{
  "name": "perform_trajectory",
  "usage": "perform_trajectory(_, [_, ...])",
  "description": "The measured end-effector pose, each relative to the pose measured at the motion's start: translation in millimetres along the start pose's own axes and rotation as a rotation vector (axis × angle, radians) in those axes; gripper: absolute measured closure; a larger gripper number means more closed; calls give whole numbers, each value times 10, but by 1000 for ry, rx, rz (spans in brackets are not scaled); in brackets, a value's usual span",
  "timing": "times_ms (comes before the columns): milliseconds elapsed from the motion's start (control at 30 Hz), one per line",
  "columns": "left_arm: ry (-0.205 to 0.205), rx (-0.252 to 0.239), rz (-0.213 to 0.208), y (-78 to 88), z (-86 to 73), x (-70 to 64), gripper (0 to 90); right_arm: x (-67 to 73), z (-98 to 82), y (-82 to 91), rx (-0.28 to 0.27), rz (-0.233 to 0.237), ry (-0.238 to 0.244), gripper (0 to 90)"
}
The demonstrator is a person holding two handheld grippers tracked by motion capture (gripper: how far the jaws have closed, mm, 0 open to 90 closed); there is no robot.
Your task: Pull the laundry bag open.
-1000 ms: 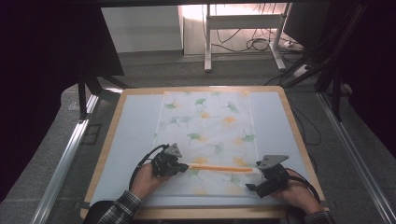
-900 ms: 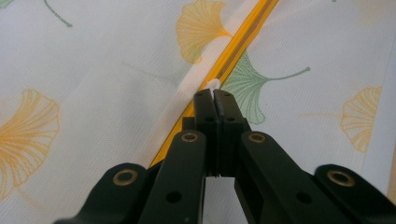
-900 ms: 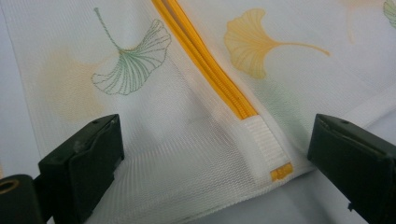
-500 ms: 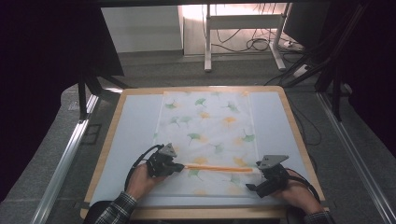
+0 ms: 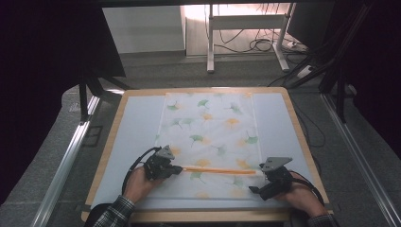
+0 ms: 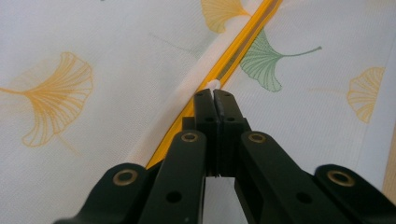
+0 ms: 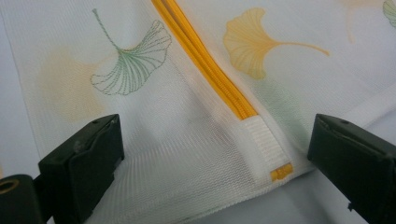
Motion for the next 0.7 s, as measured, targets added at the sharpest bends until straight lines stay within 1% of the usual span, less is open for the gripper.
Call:
perform_trajectory(167, [14,-2,2,42,-48,28,900,0,0,0,0,0,-1,33])
perform_trajectory(300, [24,-2,13,77,-105,64,900,0,1,0,1,0,-1,33])
perform_trajectory(367, [30,-7,8,85,-116,70,900,0,1,0,1,0,-1,33])
perform_trajectory(500, [39,-8,13,111,-142,85,900,1,1,-1,1,0,-1,33])
perform_trajectory(600, [41,3,23,118,-176,103,900,1,1,0,0,-1,-2,33])
perform_trajectory(700, [46,3,22,130,-193,112,900,1,1,-1,1,-1,-2,33])
Point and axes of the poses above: each handheld gripper's, and its own axes: y roughly backward along the jaws, z roughly out of its top, x roughly to its left, the point moved 6 cm from there along -y, roughly forward along the jaws, and after that the axes turned 7 degrees about x, right-handed, at the moved point
